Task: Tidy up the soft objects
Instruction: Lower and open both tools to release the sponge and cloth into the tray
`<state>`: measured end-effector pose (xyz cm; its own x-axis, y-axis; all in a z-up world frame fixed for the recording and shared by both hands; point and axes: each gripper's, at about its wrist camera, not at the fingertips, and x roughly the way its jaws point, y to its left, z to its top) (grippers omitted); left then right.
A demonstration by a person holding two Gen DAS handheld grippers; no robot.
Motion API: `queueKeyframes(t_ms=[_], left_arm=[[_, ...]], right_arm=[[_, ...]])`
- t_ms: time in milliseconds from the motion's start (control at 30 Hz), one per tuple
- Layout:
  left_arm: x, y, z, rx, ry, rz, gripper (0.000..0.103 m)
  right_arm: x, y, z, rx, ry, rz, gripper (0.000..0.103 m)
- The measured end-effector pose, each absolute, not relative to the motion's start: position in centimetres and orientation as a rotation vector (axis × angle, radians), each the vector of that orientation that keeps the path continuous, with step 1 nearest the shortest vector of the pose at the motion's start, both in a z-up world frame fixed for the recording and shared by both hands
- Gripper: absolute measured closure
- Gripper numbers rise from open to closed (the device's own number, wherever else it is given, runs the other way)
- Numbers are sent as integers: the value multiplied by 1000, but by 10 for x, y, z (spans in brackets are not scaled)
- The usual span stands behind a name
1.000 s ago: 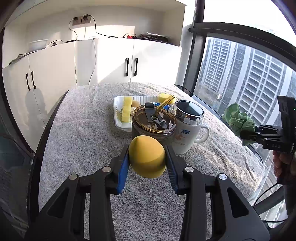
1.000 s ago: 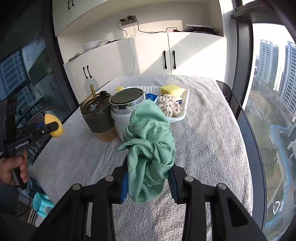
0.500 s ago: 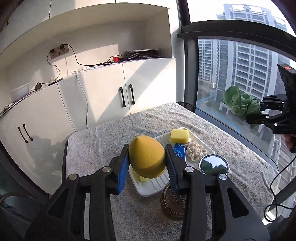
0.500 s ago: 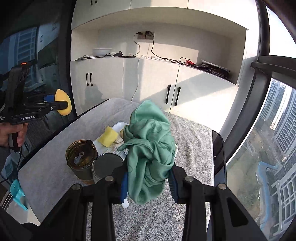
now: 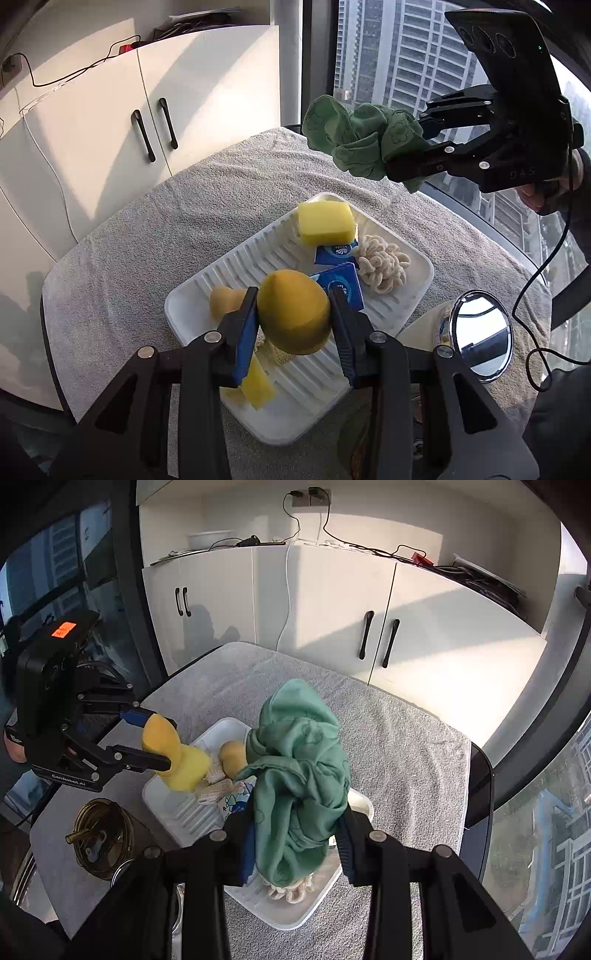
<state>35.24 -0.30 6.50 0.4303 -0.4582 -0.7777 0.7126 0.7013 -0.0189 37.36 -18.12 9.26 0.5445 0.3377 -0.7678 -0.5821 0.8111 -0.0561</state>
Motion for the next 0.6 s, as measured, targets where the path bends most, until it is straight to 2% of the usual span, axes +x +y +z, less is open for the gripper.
queueKeyframes(t_ms=[333,600], left_arm=[[375,-22,20,405,974,-864,68],[375,-28,-1,454,1012,-911,68]], right_arm=[[429,-148,33,-363,967,647,65],[437,-127,2,-413,1022,697,65]])
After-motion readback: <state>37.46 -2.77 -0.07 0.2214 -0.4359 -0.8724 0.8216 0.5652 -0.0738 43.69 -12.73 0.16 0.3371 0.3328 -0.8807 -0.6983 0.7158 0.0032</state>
